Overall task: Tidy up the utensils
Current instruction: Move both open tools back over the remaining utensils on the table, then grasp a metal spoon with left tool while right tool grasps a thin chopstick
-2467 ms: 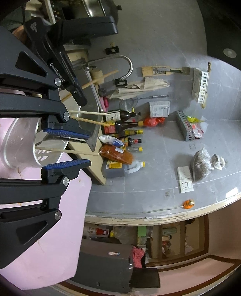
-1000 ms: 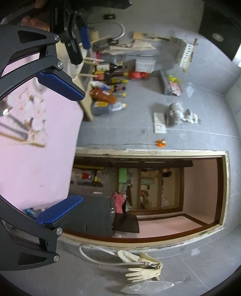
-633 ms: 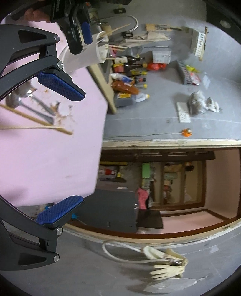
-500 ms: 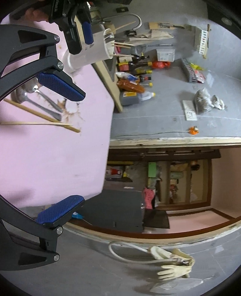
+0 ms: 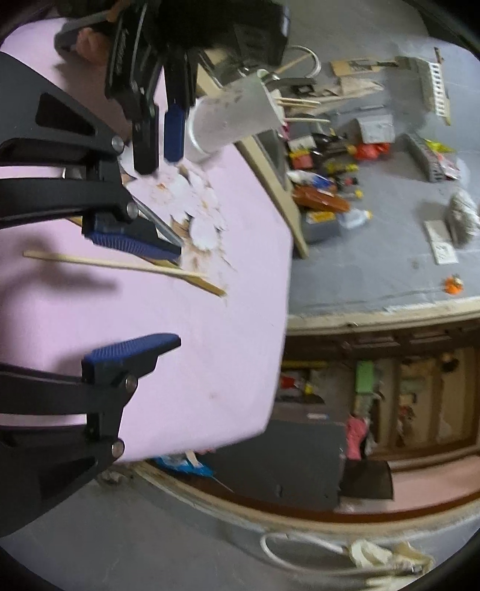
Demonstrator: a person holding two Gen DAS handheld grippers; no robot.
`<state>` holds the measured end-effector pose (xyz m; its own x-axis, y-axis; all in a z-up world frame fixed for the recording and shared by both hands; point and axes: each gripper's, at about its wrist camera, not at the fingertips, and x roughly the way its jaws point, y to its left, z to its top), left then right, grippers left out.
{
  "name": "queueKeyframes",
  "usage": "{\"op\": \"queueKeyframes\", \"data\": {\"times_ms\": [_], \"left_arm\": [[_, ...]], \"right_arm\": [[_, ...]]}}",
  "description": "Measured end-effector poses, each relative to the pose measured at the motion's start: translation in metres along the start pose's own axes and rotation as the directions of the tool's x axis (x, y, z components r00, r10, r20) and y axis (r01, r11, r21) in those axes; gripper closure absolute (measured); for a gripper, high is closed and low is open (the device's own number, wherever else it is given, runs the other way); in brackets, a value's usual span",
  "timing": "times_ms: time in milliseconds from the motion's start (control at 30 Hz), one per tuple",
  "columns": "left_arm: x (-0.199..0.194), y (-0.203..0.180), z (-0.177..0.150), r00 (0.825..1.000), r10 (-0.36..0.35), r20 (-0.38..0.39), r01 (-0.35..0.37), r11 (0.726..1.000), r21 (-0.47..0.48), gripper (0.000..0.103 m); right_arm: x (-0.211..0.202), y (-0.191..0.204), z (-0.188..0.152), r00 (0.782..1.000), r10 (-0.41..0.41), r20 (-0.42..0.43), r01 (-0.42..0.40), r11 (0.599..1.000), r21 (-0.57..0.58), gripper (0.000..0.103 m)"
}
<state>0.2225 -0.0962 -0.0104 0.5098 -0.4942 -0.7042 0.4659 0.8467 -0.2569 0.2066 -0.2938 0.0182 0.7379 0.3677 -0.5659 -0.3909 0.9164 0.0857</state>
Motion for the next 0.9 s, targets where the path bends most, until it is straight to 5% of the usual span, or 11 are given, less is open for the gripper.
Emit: {"op": "queueKeyframes", "data": {"times_ms": [167,567,900], "left_arm": [[0.015,0.008,0.006,0.996,-0.002,-0.091,-0.001,1.000,-0.029,0.078],[0.022,0.012,0.008,0.993,0.010,-0.118,-0.012,1.000,-0.009,0.080],[0.050,0.001,0.035,0.964,0.066,-0.259,-0.065,0.998,0.010,0.080]], "right_arm": [[0.019,0.007,0.000,0.995,0.033,-0.094,-0.037,0.998,-0.040,0.081],[0.066,0.020,-0.008,0.954,0.038,-0.297,-0.076,0.990,-0.117,0.089],[0.051,0.004,-0.008,0.961,-0.034,-0.274,0.006,0.995,-0.103,0.099]]}}
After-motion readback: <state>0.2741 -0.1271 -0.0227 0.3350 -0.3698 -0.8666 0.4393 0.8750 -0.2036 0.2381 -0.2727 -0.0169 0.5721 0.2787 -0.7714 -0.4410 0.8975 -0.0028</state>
